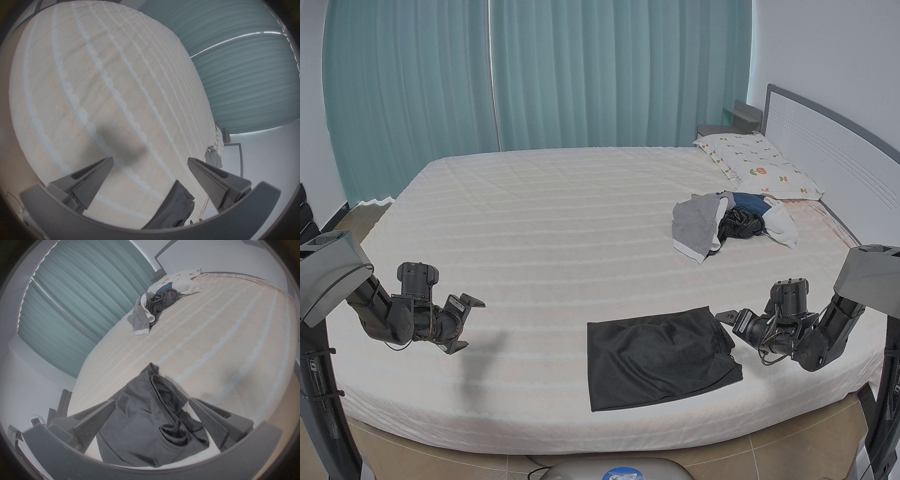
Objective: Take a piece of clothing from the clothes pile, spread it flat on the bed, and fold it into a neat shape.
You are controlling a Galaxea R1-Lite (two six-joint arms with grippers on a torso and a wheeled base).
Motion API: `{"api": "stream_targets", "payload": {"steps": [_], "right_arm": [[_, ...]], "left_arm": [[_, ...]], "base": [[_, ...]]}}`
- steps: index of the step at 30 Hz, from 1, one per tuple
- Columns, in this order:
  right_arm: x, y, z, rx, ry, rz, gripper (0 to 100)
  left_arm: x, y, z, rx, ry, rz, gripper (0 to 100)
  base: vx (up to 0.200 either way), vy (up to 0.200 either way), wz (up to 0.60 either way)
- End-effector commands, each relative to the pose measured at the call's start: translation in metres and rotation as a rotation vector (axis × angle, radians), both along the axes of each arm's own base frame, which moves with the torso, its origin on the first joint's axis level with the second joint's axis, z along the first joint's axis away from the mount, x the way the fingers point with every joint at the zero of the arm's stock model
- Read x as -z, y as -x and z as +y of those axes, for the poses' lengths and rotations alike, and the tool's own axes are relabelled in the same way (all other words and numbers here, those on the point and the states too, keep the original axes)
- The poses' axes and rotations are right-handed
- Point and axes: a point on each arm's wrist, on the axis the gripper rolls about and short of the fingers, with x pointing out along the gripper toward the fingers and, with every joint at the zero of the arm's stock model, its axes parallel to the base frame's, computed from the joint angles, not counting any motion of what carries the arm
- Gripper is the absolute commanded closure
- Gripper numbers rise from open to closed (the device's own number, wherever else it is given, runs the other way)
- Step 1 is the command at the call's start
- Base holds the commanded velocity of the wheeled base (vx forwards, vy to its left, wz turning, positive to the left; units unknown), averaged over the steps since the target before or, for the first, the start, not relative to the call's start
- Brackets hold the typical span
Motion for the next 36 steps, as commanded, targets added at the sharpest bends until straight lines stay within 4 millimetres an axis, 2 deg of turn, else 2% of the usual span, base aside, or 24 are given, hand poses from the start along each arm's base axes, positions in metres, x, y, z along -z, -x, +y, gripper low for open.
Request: {"api": "stream_targets", "payload": {"steps": [1, 3, 9, 10, 15, 16, 20, 33, 34, 36], "right_arm": [[0.014, -0.017, 0.003, -0.011, -0.046, 0.006, 0], [0.014, -0.022, 0.002, -0.037, -0.079, -0.002, 0], [0.015, -0.029, 0.0, -0.096, -0.149, -0.028, 0], [0.015, -0.042, -0.002, -0.085, -0.153, -0.084, 0], [0.019, -0.055, -0.001, -0.087, -0.155, -0.106, 0], [0.027, -0.065, 0.001, -0.088, -0.154, -0.109, 0], [0.037, -0.068, 0.001, -0.092, -0.153, -0.08, 0], [0.054, -0.075, 0.002, -0.103, -0.158, -0.029, 0], [0.054, -0.075, 0.002, -0.103, -0.158, -0.029, 100], [0.055, -0.075, 0.003, -0.102, -0.158, -0.029, 100]], "left_arm": [[-0.001, -0.002, 0.0, -0.016, 0.004, -0.006, 0], [-0.001, 0.0, 0.0, -0.014, 0.002, -0.003, 0], [0.001, 0.0, -0.001, -0.002, -0.01, 0.0, 0], [0.002, 0.001, -0.004, 0.01, -0.019, 0.002, 0], [0.004, 0.001, -0.004, 0.0, -0.033, 0.009, 0], [0.006, 0.001, -0.005, -0.002, -0.04, 0.012, 0], [0.006, 0.0, -0.006, -0.003, -0.043, 0.011, 0], [0.005, -0.001, -0.006, -0.005, -0.042, 0.008, 0], [0.005, -0.001, -0.006, -0.005, -0.042, 0.008, 0], [0.005, -0.001, -0.006, -0.005, -0.042, 0.008, 0]], "base": [[0.2, 0.0, 0.0], [0.2, 0.0, 0.0], [0.0, 0.0, 0.0], [0.0, 0.0, 0.0], [0.0, 0.0, 0.0], [0.0, 0.0, 0.0], [0.0, 0.0, 0.0], [0.0, 0.0, 0.0], [0.0, 0.0, 0.0], [0.0, 0.0, 0.0]]}}
